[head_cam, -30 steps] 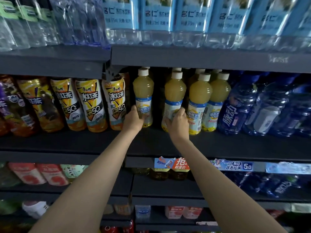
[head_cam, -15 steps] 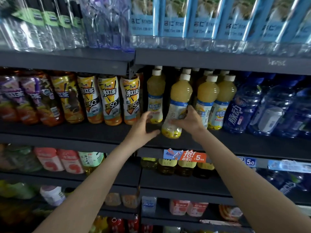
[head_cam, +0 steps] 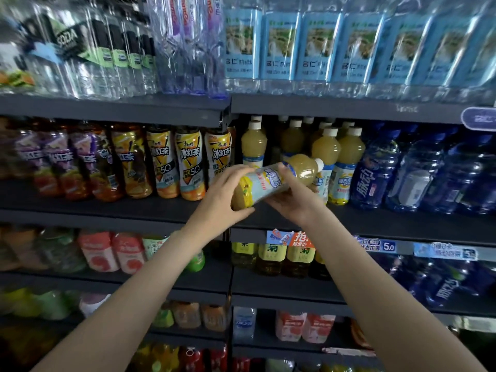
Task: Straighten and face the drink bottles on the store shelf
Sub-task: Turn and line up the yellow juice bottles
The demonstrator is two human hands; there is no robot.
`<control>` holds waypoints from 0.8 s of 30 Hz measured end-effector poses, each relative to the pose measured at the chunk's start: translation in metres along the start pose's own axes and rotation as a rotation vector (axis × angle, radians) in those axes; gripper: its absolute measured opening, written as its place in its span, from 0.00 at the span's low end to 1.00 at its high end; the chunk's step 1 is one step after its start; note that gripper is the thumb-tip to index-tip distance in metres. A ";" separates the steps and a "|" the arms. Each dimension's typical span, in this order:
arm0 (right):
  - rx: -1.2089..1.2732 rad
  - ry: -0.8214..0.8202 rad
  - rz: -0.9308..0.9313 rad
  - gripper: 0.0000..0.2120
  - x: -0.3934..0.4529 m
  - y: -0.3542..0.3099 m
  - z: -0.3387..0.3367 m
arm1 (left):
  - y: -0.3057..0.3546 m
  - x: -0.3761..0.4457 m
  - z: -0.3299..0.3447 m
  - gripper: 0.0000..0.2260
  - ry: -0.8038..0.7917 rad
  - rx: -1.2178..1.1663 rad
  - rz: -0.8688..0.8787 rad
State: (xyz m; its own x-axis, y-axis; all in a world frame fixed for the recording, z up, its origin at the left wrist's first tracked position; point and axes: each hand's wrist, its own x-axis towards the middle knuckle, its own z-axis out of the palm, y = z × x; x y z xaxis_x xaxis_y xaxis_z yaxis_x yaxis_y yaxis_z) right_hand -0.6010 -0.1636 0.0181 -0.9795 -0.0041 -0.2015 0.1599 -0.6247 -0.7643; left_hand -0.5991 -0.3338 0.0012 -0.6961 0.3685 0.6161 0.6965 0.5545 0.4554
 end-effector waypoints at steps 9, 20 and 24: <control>-0.086 -0.191 -0.197 0.21 -0.020 -0.008 0.009 | 0.012 -0.007 -0.029 0.15 -0.187 -0.928 -0.672; -0.004 -0.091 -0.094 0.08 -0.025 0.003 0.003 | 0.010 -0.009 -0.024 0.32 0.133 -0.055 -0.044; -0.004 -0.167 -0.139 0.07 -0.022 -0.002 0.000 | 0.008 -0.006 -0.026 0.28 0.037 -0.464 -0.327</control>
State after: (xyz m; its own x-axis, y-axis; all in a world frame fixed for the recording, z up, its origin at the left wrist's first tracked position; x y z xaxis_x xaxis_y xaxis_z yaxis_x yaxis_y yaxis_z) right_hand -0.5803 -0.1619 0.0241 -0.9988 -0.0480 0.0099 0.0224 -0.6252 -0.7801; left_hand -0.5844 -0.3509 0.0176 -0.8879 0.2016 0.4135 0.4545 0.2463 0.8560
